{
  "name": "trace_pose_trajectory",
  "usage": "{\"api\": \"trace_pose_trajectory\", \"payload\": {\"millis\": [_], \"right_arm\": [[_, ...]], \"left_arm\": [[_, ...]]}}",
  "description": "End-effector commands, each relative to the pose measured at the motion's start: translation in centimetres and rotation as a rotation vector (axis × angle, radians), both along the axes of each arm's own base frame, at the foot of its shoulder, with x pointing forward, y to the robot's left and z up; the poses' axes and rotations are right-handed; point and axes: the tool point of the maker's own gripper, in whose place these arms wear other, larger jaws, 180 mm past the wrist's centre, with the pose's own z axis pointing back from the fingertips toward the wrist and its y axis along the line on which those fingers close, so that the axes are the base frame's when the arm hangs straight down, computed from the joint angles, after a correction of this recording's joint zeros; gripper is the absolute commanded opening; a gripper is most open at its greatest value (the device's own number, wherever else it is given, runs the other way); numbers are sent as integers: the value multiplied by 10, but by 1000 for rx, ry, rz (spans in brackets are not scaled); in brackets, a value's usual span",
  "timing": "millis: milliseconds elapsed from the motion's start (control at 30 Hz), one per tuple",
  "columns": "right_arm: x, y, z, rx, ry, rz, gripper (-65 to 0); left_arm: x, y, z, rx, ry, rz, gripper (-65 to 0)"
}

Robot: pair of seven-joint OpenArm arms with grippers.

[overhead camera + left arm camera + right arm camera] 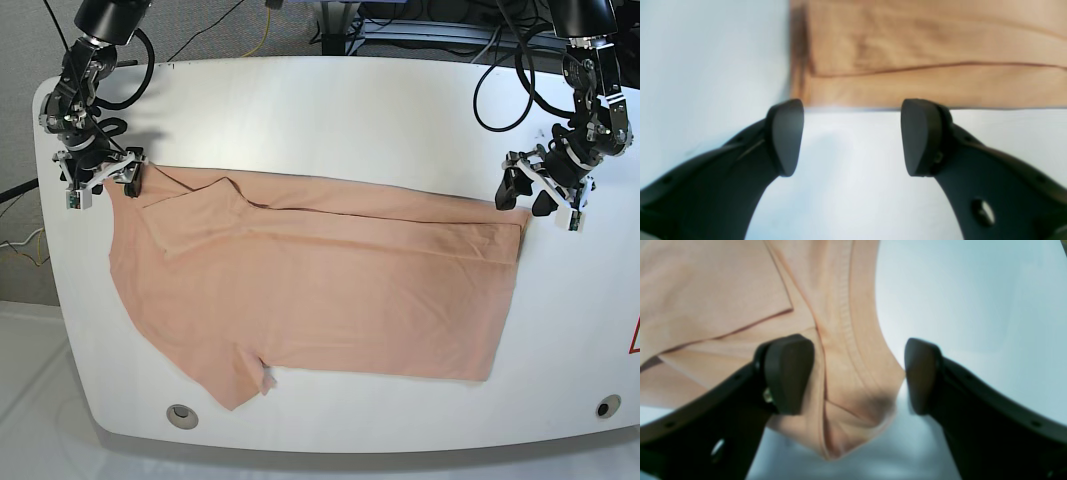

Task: Fold the T-shirt properly
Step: 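Raise both open grippers away from the shirt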

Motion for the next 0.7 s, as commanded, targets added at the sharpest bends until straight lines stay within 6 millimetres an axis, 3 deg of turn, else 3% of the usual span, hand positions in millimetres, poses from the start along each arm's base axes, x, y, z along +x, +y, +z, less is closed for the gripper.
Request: {"api": "trace_pose_trajectory", "payload": {"millis": [0,167,300,367,433,667], "right_arm": [[8,-8,15,-20,-50,1,-228],[7,-7,16,-21,-49,5,-308],[7,-6,15,-18,-49,7,-420],[5,-3,12,-15,-33,18,-567],[6,-2,13,-13,-36,22,-631],[6,1,13,-11,-35,38,-650]], "left_arm": [[7,11,7,1,-26,16,-221],[8,20,0,-7,-3,48,-222],[8,22,-5,-12,12,63,-224],[6,19,-7,-16,17,56,-223],[6,19,-7,-16,16,54,-221],[4,21,-7,-12,11,57,-215]]}}
